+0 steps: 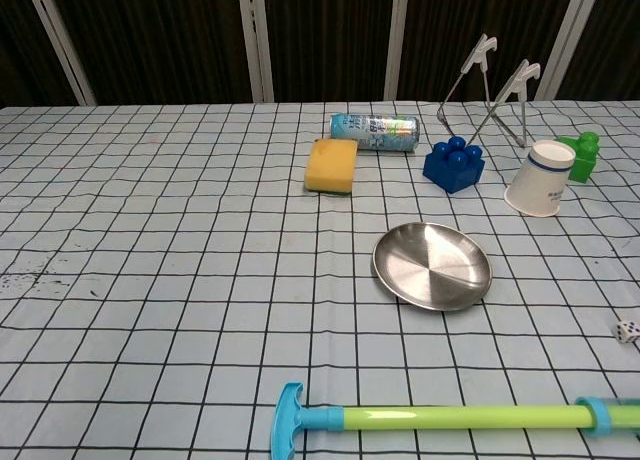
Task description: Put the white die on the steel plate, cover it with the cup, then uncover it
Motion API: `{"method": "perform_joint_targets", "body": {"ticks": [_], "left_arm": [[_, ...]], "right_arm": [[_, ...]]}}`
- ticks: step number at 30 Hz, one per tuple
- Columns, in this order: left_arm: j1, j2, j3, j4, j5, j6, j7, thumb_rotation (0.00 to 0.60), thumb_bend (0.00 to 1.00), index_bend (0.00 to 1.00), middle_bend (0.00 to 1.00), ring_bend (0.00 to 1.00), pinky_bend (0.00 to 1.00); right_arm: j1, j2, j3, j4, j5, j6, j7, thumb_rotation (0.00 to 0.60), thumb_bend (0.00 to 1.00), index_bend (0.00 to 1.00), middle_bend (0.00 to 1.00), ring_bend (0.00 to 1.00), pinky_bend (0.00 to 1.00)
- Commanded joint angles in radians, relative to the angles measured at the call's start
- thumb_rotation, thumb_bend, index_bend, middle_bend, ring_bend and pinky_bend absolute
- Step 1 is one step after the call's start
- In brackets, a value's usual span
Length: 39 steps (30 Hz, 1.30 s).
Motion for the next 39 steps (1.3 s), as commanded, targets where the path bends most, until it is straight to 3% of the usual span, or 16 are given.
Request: {"method": "perform_joint_targets", "body": {"ticks": [1,14,23,30,39], "left_arm": [[-0.002,0.000,0.000,0.001,-0.002,-0.004,0.001,0.600,0.60,0.12,0.00,0.00,0.03],[0.001,-0.001,0.005,-0.008,0.006,0.001,0.015,0.600,0.60,0.14,0.00,0.00,0.03],[0.007,0.006,0.006,-0.019,0.001,0.003,0.013,0.600,0.60,0.14,0.00,0.00,0.03],[0.017,0.016,0.006,-0.024,-0.002,0.012,-0.007,0.600,0.60,0.14,0.00,0.00,0.03],[0.021,0.023,0.001,-0.018,-0.011,0.014,-0.028,0.600,0.60,0.14,0.00,0.00,0.03]], "right_arm": [[0.001,-0.001,0.000,0.001,0.003,-0.003,-0.001,0.600,0.10,0.07,0.10,0.12,0.09],[0.005,0.000,-0.002,-0.001,0.006,-0.014,-0.005,0.600,0.10,0.10,0.10,0.12,0.09],[0.012,0.004,-0.018,-0.011,-0.007,-0.040,0.008,0.600,0.10,0.20,0.10,0.12,0.09],[0.074,-0.039,-0.052,-0.005,-0.063,-0.151,0.065,0.600,0.10,0.29,0.10,0.12,0.09],[0.180,-0.131,-0.026,0.017,-0.008,-0.321,0.005,0.600,0.10,0.34,0.10,0.12,0.09]]}}
